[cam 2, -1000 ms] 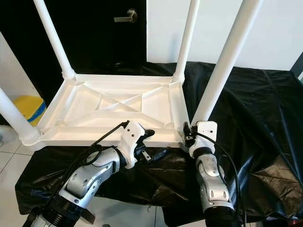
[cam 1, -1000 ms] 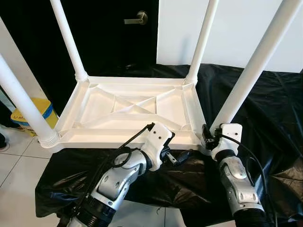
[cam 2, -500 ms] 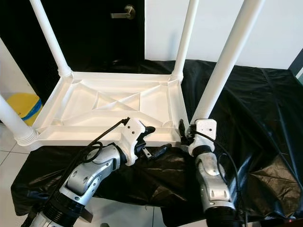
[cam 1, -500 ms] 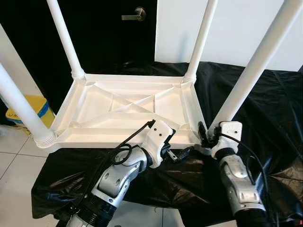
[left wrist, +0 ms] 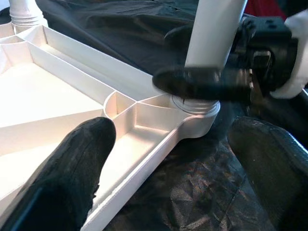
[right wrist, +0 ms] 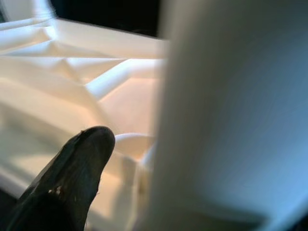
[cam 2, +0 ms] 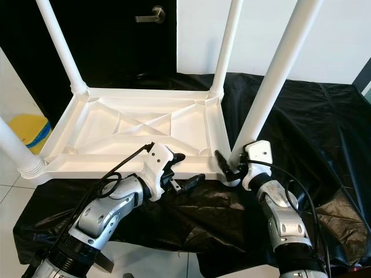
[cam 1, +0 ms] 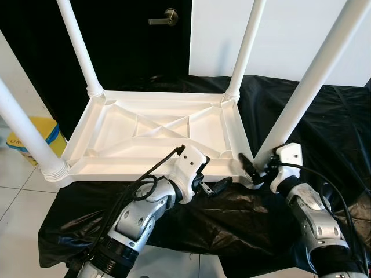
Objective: Building children table
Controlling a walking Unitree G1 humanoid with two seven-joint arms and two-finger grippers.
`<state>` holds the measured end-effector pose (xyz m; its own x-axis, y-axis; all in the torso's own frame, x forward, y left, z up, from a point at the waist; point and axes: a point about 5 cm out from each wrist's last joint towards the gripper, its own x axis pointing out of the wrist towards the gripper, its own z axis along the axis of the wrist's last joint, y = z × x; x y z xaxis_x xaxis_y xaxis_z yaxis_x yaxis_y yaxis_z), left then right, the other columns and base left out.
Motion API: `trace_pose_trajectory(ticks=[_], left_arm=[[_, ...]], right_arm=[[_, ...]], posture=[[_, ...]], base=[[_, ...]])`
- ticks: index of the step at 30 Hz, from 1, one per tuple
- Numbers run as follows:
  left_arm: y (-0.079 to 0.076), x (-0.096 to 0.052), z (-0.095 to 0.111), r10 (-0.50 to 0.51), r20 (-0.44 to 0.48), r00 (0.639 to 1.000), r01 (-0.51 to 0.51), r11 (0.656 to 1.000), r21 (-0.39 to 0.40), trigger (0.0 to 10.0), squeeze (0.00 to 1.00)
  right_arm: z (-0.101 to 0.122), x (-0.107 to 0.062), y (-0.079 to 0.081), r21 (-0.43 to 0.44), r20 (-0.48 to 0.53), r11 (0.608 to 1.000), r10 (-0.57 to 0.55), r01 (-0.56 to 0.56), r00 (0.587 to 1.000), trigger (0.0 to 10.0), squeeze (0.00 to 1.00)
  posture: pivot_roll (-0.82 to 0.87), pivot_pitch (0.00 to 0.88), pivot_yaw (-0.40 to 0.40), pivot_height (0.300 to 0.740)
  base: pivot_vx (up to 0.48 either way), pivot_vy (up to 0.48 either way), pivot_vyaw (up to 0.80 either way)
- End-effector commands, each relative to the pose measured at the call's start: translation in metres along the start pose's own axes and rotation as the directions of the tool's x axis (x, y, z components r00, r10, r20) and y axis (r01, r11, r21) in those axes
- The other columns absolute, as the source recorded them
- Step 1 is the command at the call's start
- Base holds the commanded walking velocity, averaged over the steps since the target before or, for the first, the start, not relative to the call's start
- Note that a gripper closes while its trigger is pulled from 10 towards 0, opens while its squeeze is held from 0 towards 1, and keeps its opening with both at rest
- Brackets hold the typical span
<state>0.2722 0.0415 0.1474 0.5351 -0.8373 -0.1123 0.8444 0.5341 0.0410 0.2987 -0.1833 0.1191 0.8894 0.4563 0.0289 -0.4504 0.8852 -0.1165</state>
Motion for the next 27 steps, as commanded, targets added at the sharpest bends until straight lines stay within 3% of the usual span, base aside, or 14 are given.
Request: trace_pose_trajectory(ticks=[1,4,5,6,18,19,27], left_arm=[[0.000,0.001,0.001,-0.049,-0.002,0.999,0.049,0.999,0.009,10.0,0.00],[0.000,0.002,0.003,-0.050,-0.001,0.999,0.050,0.999,0.012,10.0,0.00],[0.000,0.003,0.004,-0.050,0.001,0.999,0.050,0.999,0.015,10.0,0.00],[0.000,0.003,0.004,-0.049,0.001,0.999,0.049,0.999,0.017,10.0,0.00],[0.000,0.002,0.004,-0.045,0.002,0.999,0.045,0.999,0.013,10.0,0.00],[0.001,0.002,0.004,-0.045,0.001,0.999,0.045,0.999,0.013,10.0,0.00],[0.005,0.007,0.013,-0.060,0.010,0.998,0.060,0.997,0.048,10.0,0.00]], right_arm=[[-0.005,0.002,0.002,0.005,-0.031,0.999,0.044,-0.044,0.999,10.0,0.00],[-0.006,0.006,0.001,-0.007,-0.046,0.998,0.065,-0.066,0.997,10.0,0.00],[-0.008,0.009,-0.001,-0.019,-0.059,0.997,0.068,-0.069,0.996,2.6,0.00],[-0.009,0.011,-0.003,-0.023,-0.068,0.998,0.065,-0.067,0.996,0.0,0.00],[-0.012,0.007,-0.008,0.022,-0.063,0.999,0.031,-0.030,0.998,0.0,0.00],[-0.012,0.008,-0.007,0.033,-0.056,0.999,0.007,-0.005,0.998,10.0,0.00],[-0.009,0.011,0.001,0.035,-0.023,0.984,-0.174,0.175,0.984,10.0,0.00]], posture=[[-0.07,0.045,-0.038,0.740],[-0.07,0.045,-0.037,0.740],[-0.06,0.046,-0.040,0.740],[-0.06,0.046,-0.042,0.740],[-0.06,0.055,-0.043,0.740],[-0.07,0.056,-0.038,0.740],[-0.05,0.088,-0.033,0.740]], base=[[0.000,0.000,0.00],[0.000,0.000,0.00],[0.000,0.000,0.00],[0.000,0.000,0.00],[0.000,0.000,0.00],[0.000,0.000,0.00],[0.000,0.000,0.00]])
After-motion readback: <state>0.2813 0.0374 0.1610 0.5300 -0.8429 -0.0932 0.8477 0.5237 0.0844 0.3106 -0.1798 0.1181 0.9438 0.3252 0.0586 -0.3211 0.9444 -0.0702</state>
